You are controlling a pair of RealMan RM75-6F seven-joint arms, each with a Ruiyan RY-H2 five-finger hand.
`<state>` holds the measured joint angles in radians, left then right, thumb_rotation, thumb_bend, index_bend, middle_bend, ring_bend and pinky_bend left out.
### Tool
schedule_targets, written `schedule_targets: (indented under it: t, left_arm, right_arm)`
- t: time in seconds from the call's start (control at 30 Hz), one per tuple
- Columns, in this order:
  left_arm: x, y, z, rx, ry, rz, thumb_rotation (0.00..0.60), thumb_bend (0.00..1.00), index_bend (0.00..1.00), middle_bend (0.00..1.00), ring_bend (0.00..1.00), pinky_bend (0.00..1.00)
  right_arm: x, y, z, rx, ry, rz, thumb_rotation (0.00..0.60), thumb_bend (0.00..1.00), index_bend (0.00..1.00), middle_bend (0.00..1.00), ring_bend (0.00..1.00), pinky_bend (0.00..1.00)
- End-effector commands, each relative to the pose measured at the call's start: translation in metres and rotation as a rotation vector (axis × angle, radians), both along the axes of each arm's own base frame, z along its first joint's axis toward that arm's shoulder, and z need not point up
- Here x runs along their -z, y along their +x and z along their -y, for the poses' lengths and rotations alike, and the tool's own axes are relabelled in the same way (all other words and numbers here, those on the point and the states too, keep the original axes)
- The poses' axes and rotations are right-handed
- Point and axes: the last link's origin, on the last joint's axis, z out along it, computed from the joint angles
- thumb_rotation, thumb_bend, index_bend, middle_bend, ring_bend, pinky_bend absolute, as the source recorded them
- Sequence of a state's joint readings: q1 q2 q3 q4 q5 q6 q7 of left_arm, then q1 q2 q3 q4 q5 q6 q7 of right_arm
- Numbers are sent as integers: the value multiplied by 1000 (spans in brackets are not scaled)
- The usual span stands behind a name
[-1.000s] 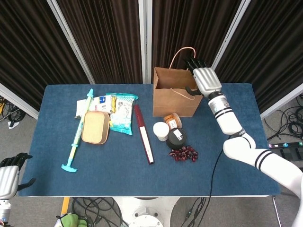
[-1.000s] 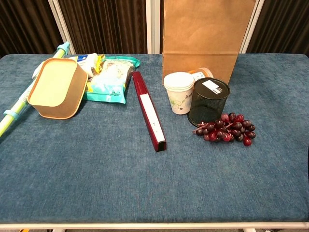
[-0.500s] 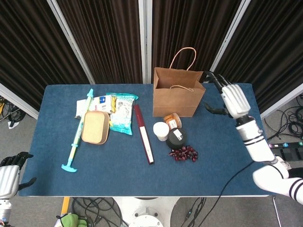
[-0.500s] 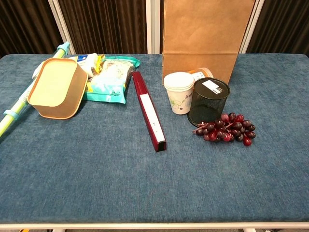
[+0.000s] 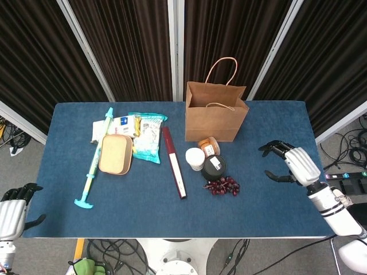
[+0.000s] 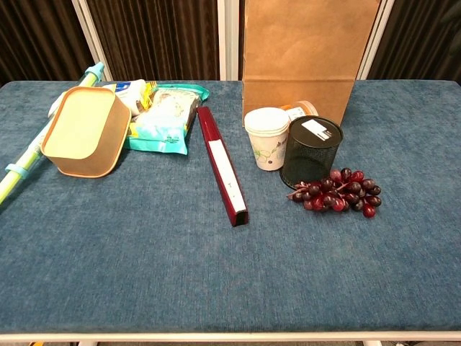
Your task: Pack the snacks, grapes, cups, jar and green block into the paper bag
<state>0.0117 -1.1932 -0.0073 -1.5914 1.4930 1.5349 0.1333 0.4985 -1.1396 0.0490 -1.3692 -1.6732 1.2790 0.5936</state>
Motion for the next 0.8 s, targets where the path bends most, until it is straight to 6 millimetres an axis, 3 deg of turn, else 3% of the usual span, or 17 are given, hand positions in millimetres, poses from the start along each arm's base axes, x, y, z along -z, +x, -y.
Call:
schedule_targets:
  t: [0.03,0.13,0.33,0.63,0.8]
  left_arm:
    - [1,0,0,1,-1,3,600,40,356,347,311,264]
    - [1,-1,1,-6,-3,4,600,41,356,348,311,264]
    - [2,-5,3,-16,-2,11,600,41,356,347,311,264]
    - [2,-12,2,-28,-5,18,600,40,356,347,311,264]
    - [3,-12,1,-23,-7,20,600,40,356,347,311,264]
  right_arm:
    - [30,7,-3,-24,55,-151,600,69,259,344,202,348]
    - [54,21,3,-31,91,-241,600,27,176,265,151,338]
    - [101,49,15,-26,152,-331,600,13,41,150,32,218]
    - [138,72,31,10,139,-336,600,49,28,154,18,194]
    - [148,80,40,36,115,-324,600,102,99,197,27,194]
